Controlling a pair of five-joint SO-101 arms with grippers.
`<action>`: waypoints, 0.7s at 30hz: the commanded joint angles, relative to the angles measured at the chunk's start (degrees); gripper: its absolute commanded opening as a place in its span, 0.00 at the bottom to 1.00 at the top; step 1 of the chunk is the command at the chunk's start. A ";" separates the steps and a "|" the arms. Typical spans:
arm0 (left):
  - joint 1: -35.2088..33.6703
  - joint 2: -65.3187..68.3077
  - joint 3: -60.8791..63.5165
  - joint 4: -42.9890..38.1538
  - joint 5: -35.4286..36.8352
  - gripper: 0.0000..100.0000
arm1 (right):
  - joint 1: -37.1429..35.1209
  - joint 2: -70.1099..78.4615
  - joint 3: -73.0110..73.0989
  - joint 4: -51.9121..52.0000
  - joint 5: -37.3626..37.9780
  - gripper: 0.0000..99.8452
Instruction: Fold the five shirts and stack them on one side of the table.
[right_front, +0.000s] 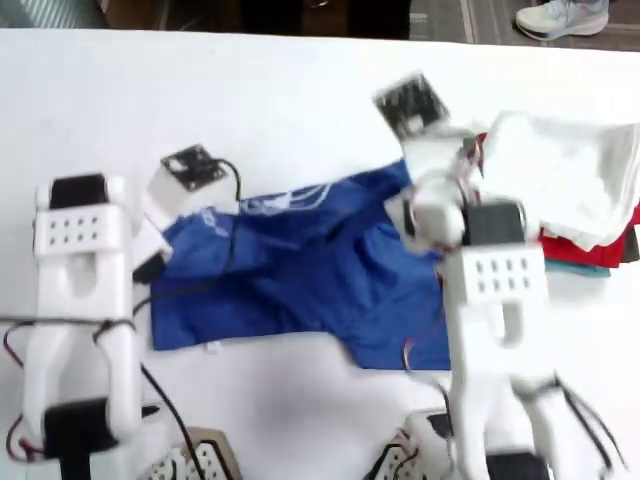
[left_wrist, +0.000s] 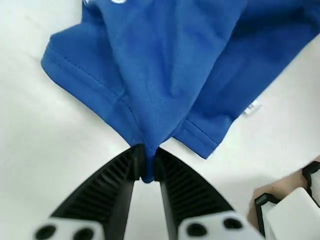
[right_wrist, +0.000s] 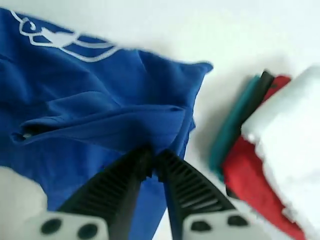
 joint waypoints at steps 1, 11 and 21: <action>-0.26 -6.33 3.03 -0.62 -1.05 0.03 | 2.24 -11.03 8.79 -1.27 1.93 0.02; -0.62 -8.88 14.02 -4.40 -2.46 0.03 | 3.47 -22.64 21.45 2.86 5.10 0.02; -1.32 -9.05 16.48 -3.78 -3.69 0.03 | 3.65 -32.31 24.18 10.77 6.68 0.02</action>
